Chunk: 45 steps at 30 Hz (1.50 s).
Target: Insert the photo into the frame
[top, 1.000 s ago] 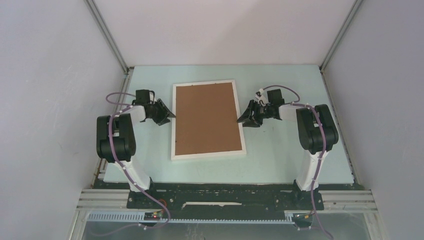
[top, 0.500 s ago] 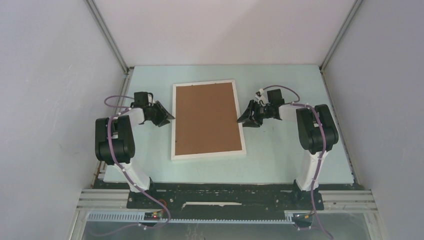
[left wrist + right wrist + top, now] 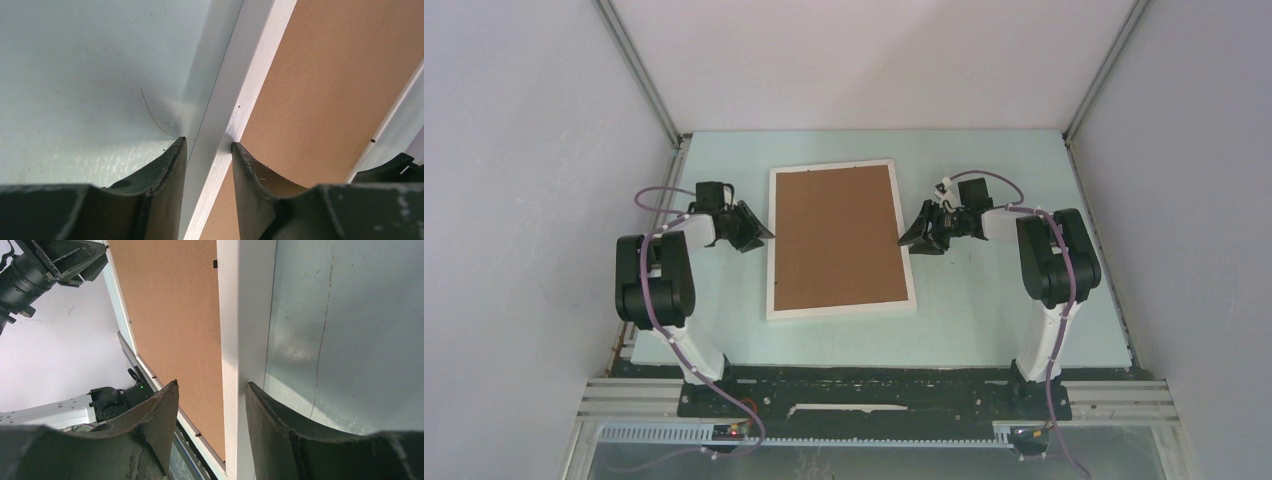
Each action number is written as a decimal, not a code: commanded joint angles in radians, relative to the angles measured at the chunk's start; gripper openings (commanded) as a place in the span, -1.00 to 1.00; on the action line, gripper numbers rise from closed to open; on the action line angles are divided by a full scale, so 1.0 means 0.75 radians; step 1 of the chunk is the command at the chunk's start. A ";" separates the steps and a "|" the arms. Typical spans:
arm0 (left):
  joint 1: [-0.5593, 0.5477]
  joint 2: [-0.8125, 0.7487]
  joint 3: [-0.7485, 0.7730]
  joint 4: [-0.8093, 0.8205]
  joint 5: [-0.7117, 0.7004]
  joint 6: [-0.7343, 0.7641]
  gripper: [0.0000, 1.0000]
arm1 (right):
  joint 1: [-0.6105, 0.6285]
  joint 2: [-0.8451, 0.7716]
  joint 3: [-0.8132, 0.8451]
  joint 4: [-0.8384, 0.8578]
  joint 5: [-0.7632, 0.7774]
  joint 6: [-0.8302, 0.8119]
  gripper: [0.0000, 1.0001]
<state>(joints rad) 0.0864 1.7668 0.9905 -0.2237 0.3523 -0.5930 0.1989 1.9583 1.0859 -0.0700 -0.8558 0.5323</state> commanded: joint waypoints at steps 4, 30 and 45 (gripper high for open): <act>-0.042 0.037 0.079 -0.083 -0.077 0.069 -0.21 | 0.027 -0.007 0.028 -0.008 -0.058 -0.010 0.18; -0.321 0.215 0.460 -0.512 -0.378 0.270 -0.12 | 0.042 -0.007 0.029 0.028 -0.069 0.016 0.18; -0.404 0.292 0.453 -0.496 -0.279 0.298 -0.17 | 0.042 -0.020 0.028 0.028 -0.074 0.018 0.18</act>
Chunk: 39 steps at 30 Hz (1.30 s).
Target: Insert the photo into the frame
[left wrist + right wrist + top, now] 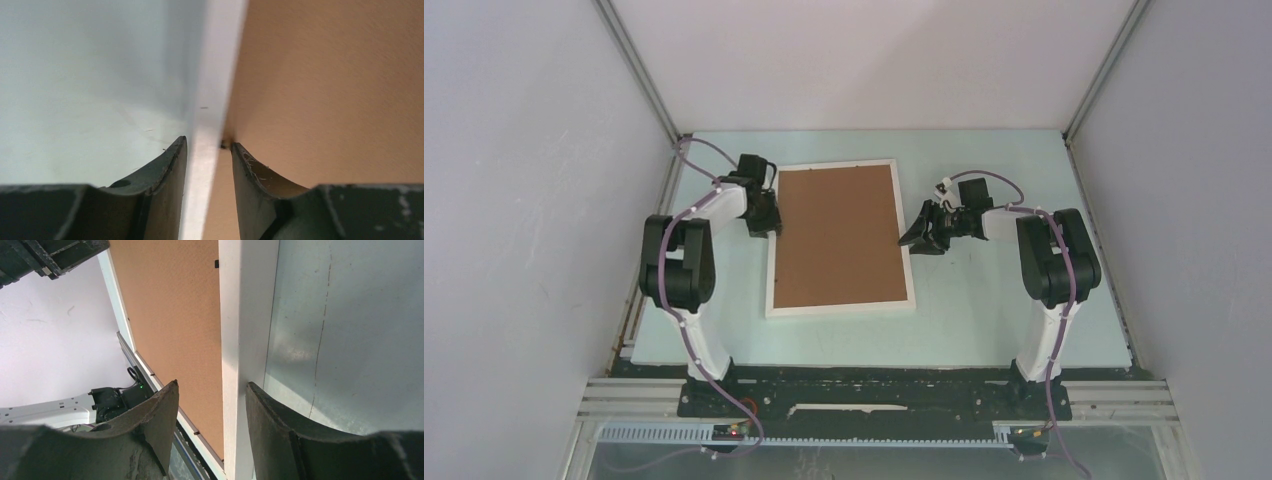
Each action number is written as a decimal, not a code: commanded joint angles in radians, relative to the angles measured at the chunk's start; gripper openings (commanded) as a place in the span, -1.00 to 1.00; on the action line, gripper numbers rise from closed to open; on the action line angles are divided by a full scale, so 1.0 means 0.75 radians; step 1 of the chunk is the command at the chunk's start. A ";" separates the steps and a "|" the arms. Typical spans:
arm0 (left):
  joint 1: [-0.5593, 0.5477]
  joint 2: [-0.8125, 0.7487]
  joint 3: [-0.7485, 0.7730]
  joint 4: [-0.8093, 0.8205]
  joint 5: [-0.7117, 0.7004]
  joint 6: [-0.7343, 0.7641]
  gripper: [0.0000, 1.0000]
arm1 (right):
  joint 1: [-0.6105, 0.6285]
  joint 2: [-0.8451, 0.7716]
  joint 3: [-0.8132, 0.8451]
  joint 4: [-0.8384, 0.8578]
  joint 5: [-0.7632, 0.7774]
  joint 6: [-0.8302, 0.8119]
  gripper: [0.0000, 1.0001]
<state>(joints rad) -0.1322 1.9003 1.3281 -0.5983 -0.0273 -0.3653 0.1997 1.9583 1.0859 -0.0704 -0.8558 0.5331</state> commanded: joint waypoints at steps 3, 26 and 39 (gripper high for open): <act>-0.112 0.156 0.033 -0.019 0.209 0.001 -0.20 | 0.041 -0.025 0.027 0.023 -0.073 0.014 0.18; 0.172 -0.072 0.042 0.208 0.494 -0.102 0.54 | 0.024 -0.020 0.041 -0.010 -0.035 -0.012 0.19; 0.246 0.331 0.543 0.196 0.437 -0.100 0.03 | 0.022 -0.007 0.043 -0.022 -0.042 -0.020 0.19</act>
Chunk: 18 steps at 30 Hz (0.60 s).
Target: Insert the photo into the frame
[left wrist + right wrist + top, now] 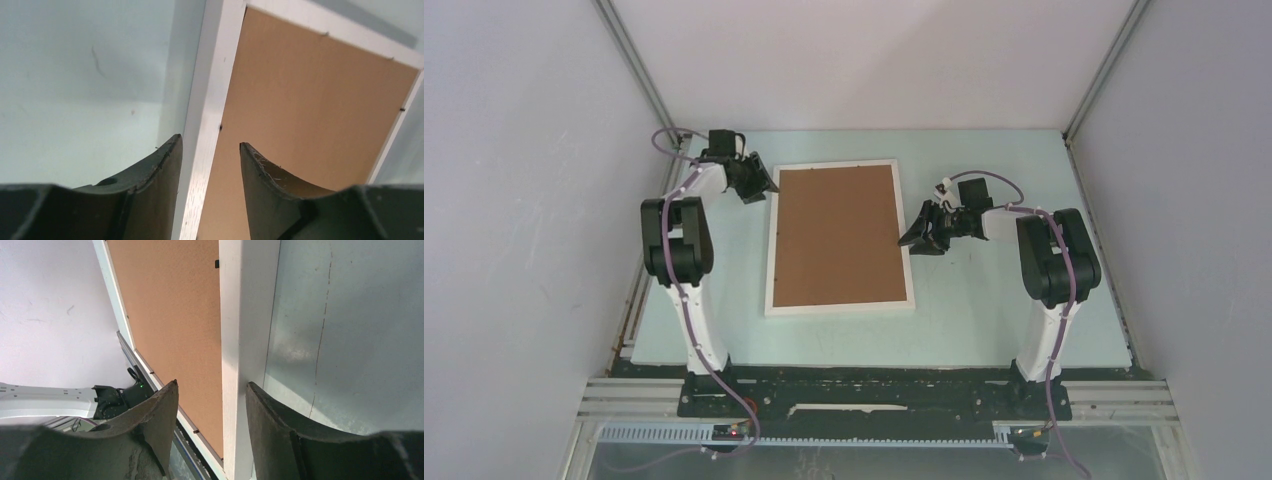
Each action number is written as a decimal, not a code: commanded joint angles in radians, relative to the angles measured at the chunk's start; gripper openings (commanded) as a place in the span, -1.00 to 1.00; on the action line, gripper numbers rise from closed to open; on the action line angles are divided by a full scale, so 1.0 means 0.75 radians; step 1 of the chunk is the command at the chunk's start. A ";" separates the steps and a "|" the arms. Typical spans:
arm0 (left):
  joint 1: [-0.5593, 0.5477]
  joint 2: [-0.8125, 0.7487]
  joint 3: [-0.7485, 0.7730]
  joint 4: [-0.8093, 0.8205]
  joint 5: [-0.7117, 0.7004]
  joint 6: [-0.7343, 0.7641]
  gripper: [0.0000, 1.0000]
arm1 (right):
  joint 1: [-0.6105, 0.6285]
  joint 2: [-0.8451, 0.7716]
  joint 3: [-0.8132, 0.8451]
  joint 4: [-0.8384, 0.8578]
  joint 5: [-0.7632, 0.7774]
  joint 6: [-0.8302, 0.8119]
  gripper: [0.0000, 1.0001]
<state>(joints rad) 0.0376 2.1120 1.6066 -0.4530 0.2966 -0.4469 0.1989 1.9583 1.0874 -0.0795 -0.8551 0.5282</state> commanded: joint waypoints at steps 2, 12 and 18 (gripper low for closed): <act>0.023 0.098 0.231 -0.031 -0.012 0.035 0.01 | 0.024 -0.009 0.040 -0.010 -0.046 -0.014 0.19; 0.022 0.156 0.270 -0.111 -0.020 0.049 -0.19 | 0.021 -0.018 0.041 -0.017 -0.046 -0.017 0.18; 0.025 0.157 0.231 -0.103 0.013 0.083 -0.24 | 0.028 -0.013 0.041 -0.001 -0.052 -0.006 0.18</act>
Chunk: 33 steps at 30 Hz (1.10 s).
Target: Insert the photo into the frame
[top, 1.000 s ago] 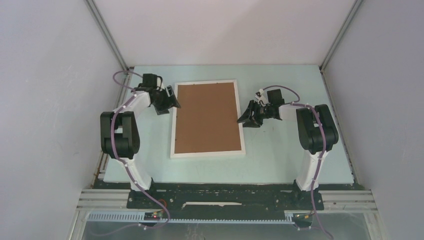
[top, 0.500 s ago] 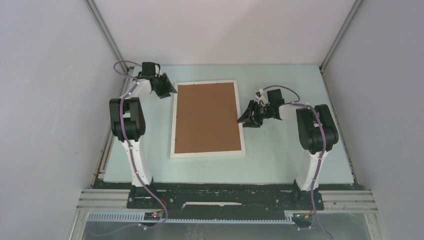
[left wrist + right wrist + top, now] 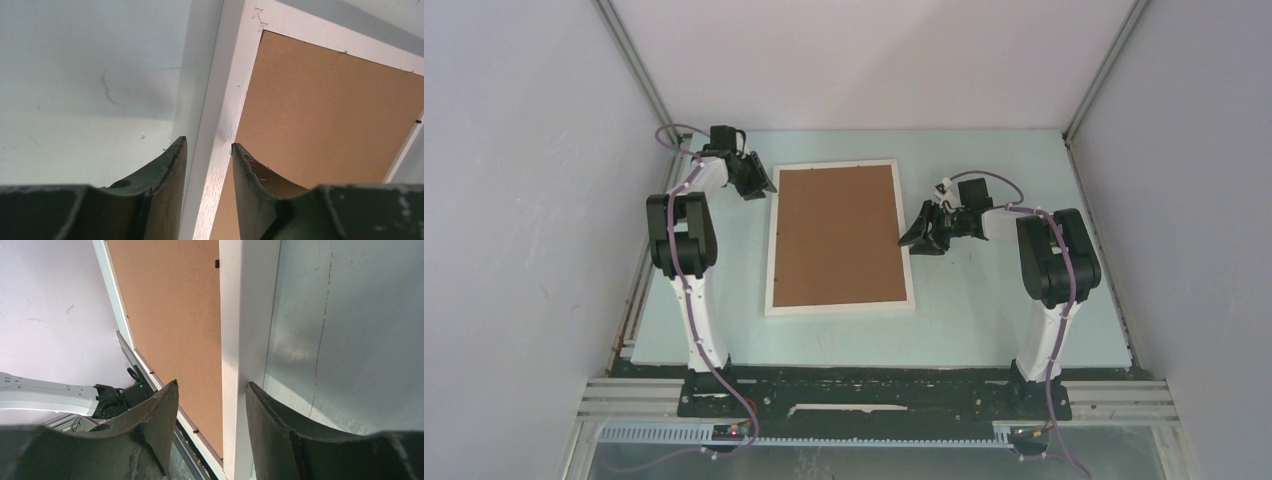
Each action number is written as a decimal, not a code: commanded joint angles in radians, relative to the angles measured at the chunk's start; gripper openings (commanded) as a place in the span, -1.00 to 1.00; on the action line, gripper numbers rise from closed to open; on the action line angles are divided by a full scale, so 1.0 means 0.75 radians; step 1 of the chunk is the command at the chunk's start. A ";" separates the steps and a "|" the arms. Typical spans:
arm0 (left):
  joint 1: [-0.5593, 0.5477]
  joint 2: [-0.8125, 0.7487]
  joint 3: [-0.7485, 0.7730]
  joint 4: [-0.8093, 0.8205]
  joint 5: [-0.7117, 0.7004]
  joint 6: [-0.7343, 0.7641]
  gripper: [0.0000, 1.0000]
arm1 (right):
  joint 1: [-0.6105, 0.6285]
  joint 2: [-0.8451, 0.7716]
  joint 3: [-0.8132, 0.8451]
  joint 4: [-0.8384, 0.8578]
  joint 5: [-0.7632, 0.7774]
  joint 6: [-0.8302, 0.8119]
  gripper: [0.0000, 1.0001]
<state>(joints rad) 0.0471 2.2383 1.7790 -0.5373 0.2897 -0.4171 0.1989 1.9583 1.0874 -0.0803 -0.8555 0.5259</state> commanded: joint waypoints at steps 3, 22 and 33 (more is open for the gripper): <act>0.010 -0.015 -0.012 0.020 0.029 0.034 -0.31 | 0.027 -0.016 0.040 -0.004 -0.052 -0.007 0.18; -0.015 -0.003 -0.028 -0.008 0.026 0.050 -0.41 | 0.033 -0.009 0.041 0.028 -0.048 0.016 0.18; -0.025 0.029 0.018 -0.073 -0.014 0.033 -0.47 | 0.040 -0.012 0.069 -0.020 -0.041 -0.002 0.17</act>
<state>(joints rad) 0.0330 2.2429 1.7748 -0.5560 0.2924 -0.4091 0.2054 1.9583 1.0954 -0.0971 -0.8478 0.5262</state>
